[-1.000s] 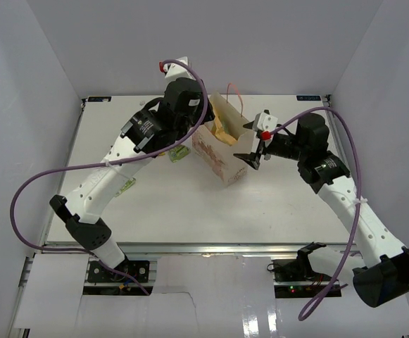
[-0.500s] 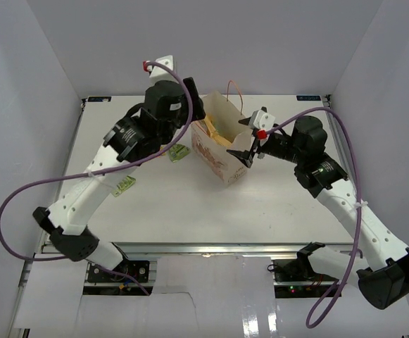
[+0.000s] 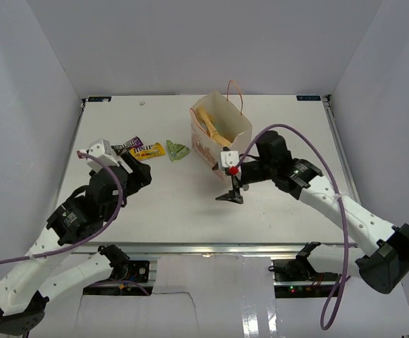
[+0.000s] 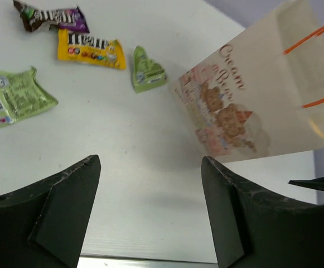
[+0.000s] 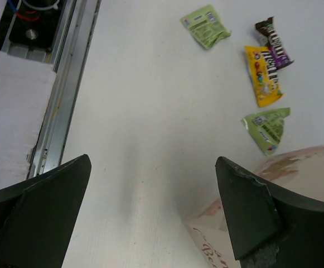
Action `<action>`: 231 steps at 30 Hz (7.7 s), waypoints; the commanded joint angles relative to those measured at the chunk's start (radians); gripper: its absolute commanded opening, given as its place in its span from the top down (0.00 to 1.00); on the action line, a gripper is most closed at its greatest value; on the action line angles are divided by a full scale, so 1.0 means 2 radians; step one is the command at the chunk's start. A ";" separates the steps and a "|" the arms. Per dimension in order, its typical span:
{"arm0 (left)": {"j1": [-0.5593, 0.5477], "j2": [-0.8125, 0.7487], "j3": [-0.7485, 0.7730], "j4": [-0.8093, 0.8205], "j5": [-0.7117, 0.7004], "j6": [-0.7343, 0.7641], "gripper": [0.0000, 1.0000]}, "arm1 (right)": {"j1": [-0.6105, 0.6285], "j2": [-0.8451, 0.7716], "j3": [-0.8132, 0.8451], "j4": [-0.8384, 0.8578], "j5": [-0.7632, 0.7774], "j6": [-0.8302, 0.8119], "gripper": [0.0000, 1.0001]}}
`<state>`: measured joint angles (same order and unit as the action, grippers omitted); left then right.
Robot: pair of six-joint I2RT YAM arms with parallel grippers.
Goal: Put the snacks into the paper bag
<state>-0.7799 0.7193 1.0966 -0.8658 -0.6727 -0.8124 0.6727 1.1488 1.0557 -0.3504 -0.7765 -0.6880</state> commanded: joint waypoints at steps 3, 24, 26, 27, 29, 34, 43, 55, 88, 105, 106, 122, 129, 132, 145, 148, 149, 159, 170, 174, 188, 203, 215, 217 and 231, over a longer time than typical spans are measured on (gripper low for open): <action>0.001 0.005 -0.073 -0.051 0.021 -0.089 0.14 | 0.074 0.062 -0.005 -0.026 0.098 -0.046 0.01; 0.444 0.314 -0.136 0.318 0.467 -0.089 0.16 | 0.109 0.124 -0.002 -0.068 0.116 -0.062 0.04; 0.447 0.356 -0.133 0.363 0.477 -0.115 0.17 | 0.094 0.114 -0.007 -0.069 0.108 -0.062 0.05; 0.447 0.369 -0.128 0.386 0.489 -0.118 0.19 | 0.083 0.108 -0.009 -0.069 0.106 -0.061 0.05; 0.447 0.396 -0.118 0.398 0.493 -0.128 0.20 | 0.074 0.104 -0.014 -0.069 0.098 -0.059 0.06; 0.447 0.452 -0.088 0.417 0.468 -0.113 0.22 | 0.057 0.096 -0.022 -0.069 0.085 -0.058 0.08; 0.447 0.512 -0.068 0.429 0.450 -0.092 0.27 | 0.045 0.100 -0.016 -0.074 0.069 -0.052 0.09; 0.447 0.542 -0.054 0.434 0.440 -0.060 0.50 | 0.038 0.084 -0.004 -0.117 0.036 -0.072 0.12; 0.438 0.082 -0.310 0.380 0.622 0.034 1.00 | 0.133 0.139 0.039 0.150 0.220 0.148 0.24; 0.435 0.031 -0.284 0.260 0.736 -0.049 1.00 | 0.221 0.269 0.064 0.281 0.296 0.034 0.18; 0.435 0.032 -0.281 0.259 0.738 -0.049 1.00 | 0.221 0.271 0.063 0.281 0.295 0.030 0.18; 0.435 0.061 -0.239 0.253 0.774 -0.055 1.00 | 0.227 0.309 0.065 0.332 0.349 0.020 0.63; 0.435 0.084 -0.184 0.244 0.777 -0.049 0.79 | 0.225 0.279 0.062 0.288 0.328 0.033 0.86; 0.435 0.103 -0.139 0.232 0.769 -0.031 0.56 | 0.224 0.261 0.069 0.245 0.302 0.033 0.92; 0.435 0.105 -0.031 0.121 0.571 0.125 0.36 | 0.151 0.158 0.139 0.034 0.109 0.053 0.92; 0.435 0.088 -0.083 0.120 0.526 0.126 0.35 | 0.117 0.144 0.193 0.021 0.092 0.079 0.92; 0.435 0.084 -0.094 0.121 0.515 0.123 0.35 | 0.099 0.139 0.219 0.021 0.089 0.097 0.92; 0.435 0.103 -0.135 0.136 0.450 0.118 0.23 | -0.022 0.141 0.327 0.058 0.176 0.184 0.92; 0.435 0.129 -0.159 0.138 0.417 0.099 0.18 | -0.053 0.164 0.218 0.089 0.289 0.137 0.73; 0.435 0.130 -0.170 0.138 0.382 0.069 0.20 | -0.056 0.155 0.206 0.086 0.276 0.134 0.45; 0.435 0.299 -0.117 0.165 0.344 0.046 0.33 | -0.146 0.044 0.131 0.013 0.084 0.108 0.25; 0.424 0.496 0.016 0.124 0.276 0.116 0.35 | -0.214 -0.034 -0.042 0.015 0.032 0.121 0.25; 0.411 0.516 0.002 0.115 0.281 0.150 0.74 | -0.215 -0.043 -0.065 -0.006 -0.073 0.115 0.28; 0.408 0.499 -0.003 0.123 0.293 0.154 0.85 | -0.214 -0.044 -0.065 -0.033 -0.100 0.082 0.29; 0.374 0.246 -0.161 0.242 0.572 0.089 1.00 | -0.094 -0.022 -0.052 -0.089 -0.094 0.001 0.31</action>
<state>-0.0113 1.2778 0.8413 -0.4782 0.2726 -0.5686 0.4194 1.0939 0.9321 -0.5793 -1.0019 -0.7132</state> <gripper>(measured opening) 0.138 0.695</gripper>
